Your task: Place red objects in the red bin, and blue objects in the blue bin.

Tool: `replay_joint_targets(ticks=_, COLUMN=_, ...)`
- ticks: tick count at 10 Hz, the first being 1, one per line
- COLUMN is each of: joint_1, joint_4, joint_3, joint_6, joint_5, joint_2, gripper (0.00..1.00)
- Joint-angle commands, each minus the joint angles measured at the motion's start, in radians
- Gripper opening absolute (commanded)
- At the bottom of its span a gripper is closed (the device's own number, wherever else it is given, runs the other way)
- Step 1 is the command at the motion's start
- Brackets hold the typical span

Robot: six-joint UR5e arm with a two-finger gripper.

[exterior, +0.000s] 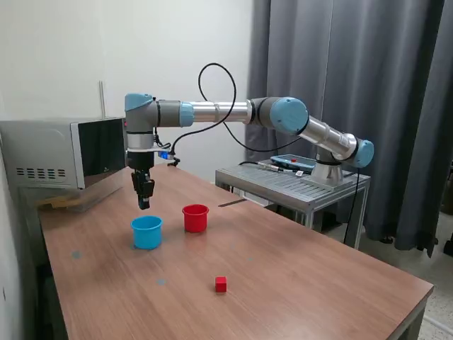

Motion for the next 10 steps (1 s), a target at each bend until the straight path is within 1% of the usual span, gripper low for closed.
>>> replay_joint_targets(ticks=1, joint_1=-0.002, joint_4=0.006, joint_3=0.003, joint_6=0.002, joint_5=0.000, joint_2=0.011, gripper=0.00)
replay_joint_targets(ticks=7, joint_1=-0.004, joint_4=0.005, joint_3=0.012, joint_6=0.008, joint_5=0.001, joint_2=0.014, gripper=0.00)
replay_joint_targets(ticks=8, joint_1=-0.004, joint_4=0.005, joint_3=0.014, joint_6=0.011, joint_5=0.000, joint_2=0.014, gripper=1.00)
replay_joint_targets(ticks=10, joint_1=-0.004, joint_4=0.003, joint_3=0.017, joint_6=0.012, joint_5=0.000, joint_2=0.014, gripper=1.00)
